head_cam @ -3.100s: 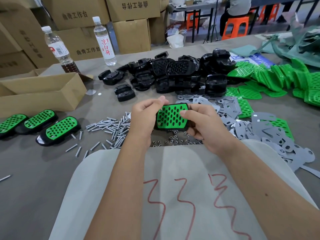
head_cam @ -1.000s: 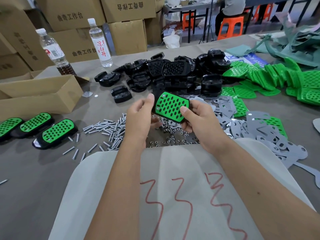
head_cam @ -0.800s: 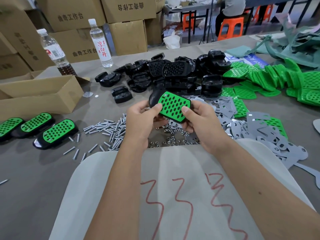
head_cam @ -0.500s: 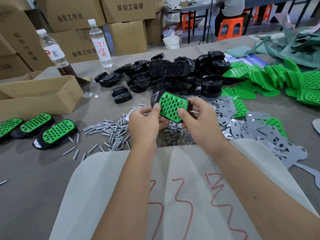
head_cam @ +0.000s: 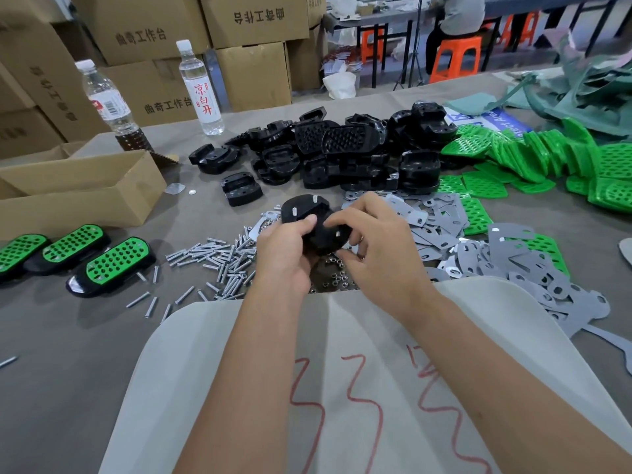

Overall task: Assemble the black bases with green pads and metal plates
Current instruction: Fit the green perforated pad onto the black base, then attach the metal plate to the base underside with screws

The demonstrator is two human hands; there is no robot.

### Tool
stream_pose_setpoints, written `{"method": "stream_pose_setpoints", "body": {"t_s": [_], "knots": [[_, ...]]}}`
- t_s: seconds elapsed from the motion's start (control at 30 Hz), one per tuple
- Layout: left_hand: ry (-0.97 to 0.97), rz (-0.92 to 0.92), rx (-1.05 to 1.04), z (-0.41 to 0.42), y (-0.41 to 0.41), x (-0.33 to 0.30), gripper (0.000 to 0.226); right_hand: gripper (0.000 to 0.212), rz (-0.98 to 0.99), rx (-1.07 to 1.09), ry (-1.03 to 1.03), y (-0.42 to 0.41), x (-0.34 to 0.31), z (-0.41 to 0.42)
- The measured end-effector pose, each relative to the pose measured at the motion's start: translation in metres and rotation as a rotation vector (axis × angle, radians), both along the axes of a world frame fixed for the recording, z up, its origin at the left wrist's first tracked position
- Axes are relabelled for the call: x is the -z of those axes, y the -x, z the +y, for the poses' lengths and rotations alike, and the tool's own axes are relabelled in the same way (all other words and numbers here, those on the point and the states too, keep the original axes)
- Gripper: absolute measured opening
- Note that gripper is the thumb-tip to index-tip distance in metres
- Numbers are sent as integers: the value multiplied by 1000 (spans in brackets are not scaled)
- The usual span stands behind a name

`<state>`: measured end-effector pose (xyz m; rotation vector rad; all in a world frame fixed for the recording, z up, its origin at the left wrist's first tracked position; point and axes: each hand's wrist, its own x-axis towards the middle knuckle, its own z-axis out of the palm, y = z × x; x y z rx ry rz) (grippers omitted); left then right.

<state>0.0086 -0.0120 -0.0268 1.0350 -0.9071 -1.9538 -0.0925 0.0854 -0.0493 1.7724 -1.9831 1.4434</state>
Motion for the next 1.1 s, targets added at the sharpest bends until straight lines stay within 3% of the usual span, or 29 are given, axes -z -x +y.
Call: {"method": "stream_pose_setpoints", "body": {"t_s": [0.23,0.4,0.47,0.7,0.93,1.1], "knots": [[67,73,-92,-5,-1,5,26,41,-217,-70,99,-2,-3,0],[73,96,-54,-3,1,5,25,10,-718,-68,-22,3,-3,-1],[84,108,-38,-2,2,6,25,12,-848,-140,-103,5,-2,-2],[209,98,-76,4,6,4,26,7,-1041,-290,-109,14,0,-1],[275,56,-106,6,7,4,27,13,-1078,-270,-99,15,-1,-1],[288,-6,-67,8,7,4,15,19,-1061,-213,-50,16,1,-2]]}}
